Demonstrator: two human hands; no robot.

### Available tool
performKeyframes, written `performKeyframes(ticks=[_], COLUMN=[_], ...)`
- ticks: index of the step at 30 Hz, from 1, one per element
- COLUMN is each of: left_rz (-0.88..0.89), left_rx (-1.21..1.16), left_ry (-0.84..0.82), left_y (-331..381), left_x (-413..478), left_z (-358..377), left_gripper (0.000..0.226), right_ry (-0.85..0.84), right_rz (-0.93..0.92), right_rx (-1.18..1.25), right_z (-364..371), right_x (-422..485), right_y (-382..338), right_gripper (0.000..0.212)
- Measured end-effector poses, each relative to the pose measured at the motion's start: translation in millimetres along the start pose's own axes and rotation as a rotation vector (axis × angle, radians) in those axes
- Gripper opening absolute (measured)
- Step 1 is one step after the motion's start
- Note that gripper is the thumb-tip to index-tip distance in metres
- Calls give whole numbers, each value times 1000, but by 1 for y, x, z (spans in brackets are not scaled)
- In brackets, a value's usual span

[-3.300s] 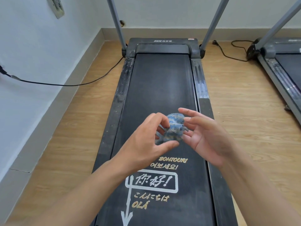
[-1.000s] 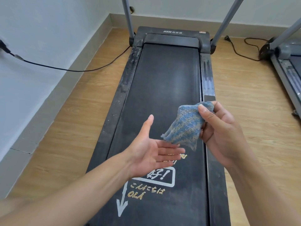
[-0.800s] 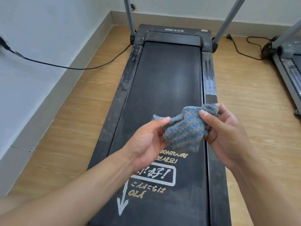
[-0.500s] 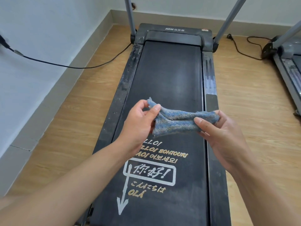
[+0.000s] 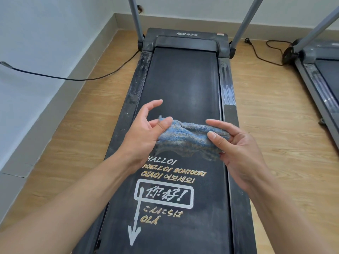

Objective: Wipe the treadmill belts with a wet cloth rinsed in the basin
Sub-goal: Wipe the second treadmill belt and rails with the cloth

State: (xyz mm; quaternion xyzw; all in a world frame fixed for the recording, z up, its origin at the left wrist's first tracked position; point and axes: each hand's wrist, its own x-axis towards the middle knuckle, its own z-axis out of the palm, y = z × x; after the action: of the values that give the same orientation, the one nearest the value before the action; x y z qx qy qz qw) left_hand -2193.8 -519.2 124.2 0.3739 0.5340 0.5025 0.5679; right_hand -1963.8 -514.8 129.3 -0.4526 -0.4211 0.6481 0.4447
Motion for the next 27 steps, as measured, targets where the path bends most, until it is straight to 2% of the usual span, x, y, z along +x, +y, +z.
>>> performKeyframes(ticks=[2, 4, 8, 11, 17, 22, 27], left_rz=[32, 87, 106, 124, 113, 91, 46], left_rx=[95, 190, 172, 241, 343, 295, 261], left_ry=[-59, -65, -116, -120, -102, -140, -163], left_y=[1, 0, 4, 2, 6, 10, 9], left_x=[-3, -3, -4, -3, 0, 1, 1], left_z=[-2, -4, -3, -3, -7, -5, -9], left_gripper=[60, 50, 30, 19, 35, 48, 44], right_ry=[9, 43, 139, 145, 140, 134, 107], right_rz=[-3, -12, -1, 9, 38, 113, 36], right_rx=[15, 21, 44, 51, 115, 242, 89], right_z=[1, 2, -2, -3, -3, -2, -6], right_x=[-1, -1, 2, 4, 6, 7, 7], right_y=[-1, -1, -1, 1, 2, 3, -1], right_gripper=[33, 28, 20, 21, 24, 27, 27])
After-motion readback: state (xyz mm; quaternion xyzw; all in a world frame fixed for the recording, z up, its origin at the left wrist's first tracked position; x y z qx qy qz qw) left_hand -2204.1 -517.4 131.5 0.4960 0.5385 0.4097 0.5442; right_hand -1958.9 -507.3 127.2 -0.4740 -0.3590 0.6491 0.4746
